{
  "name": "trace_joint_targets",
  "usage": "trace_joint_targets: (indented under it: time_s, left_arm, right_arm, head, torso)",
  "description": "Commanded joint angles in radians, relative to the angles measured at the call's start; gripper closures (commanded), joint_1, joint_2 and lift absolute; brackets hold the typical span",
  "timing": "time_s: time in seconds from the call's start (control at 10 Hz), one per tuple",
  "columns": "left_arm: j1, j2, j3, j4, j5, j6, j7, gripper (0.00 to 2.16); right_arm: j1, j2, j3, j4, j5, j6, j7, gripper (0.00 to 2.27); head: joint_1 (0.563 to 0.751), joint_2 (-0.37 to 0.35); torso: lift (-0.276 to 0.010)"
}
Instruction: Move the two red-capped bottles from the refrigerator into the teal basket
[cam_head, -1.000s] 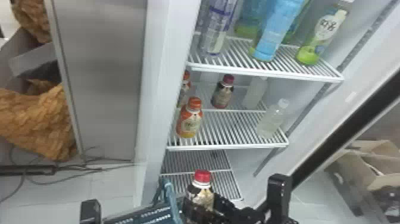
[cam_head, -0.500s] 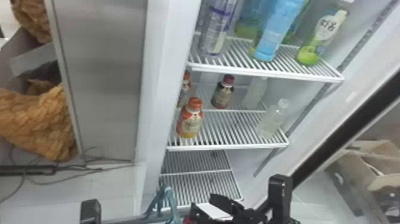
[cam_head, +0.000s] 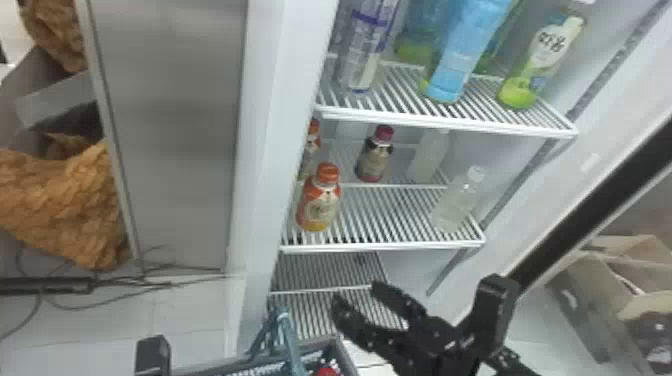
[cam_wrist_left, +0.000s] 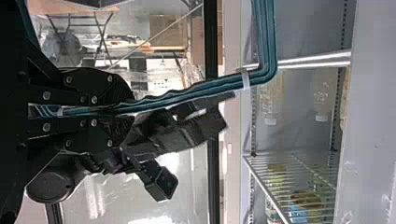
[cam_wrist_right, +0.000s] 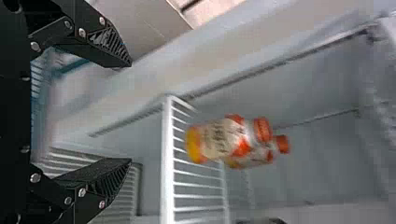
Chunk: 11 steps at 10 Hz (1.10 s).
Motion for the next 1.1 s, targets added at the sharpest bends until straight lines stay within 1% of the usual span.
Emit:
trace_joint_targets:
  time_s: [0.0, 0.3, 0.4, 0.7, 0.9, 1.0]
  left_arm:
    - [0.000, 0.000, 0.000, 0.000, 0.000, -0.002, -0.002, 1.08]
    - [0.002, 0.000, 0.000, 0.000, 0.002, -0.002, -0.002, 1.08]
    - [0.002, 0.000, -0.002, 0.000, 0.004, -0.002, -0.002, 1.08]
    - [0.002, -0.003, -0.004, 0.000, 0.006, -0.007, -0.002, 1.08]
    - [0.002, -0.003, -0.006, 0.000, 0.008, -0.010, -0.003, 1.08]
    - [0.002, -0.003, -0.008, 0.000, 0.008, -0.010, -0.003, 1.08]
  right_arm:
    - [-0.010, 0.005, -0.003, 0.033, 0.005, -0.113, -0.011, 0.33]
    - [-0.054, 0.010, 0.005, 0.116, 0.007, -0.309, -0.047, 0.33]
    - [-0.084, 0.011, 0.007, 0.160, 0.035, -0.400, -0.057, 0.33]
    - [-0.192, 0.010, 0.021, 0.327, 0.053, -0.572, -0.093, 0.36]
    - [-0.282, 0.010, 0.027, 0.460, 0.081, -0.682, -0.110, 0.35]
    - [-0.317, 0.010, 0.027, 0.499, 0.101, -0.709, -0.120, 0.35]
  head:
    - [0.695, -0.350]
    - [0.695, -0.350]
    - [0.695, -0.350]
    - [0.695, -0.350]
    - [0.695, -0.350]
    - [0.695, -0.350]
  torso:
    - [-0.228]
    - [-0.228]
    - [-0.228]
    - [-0.228]
    - [-0.228]
    - [-0.228]
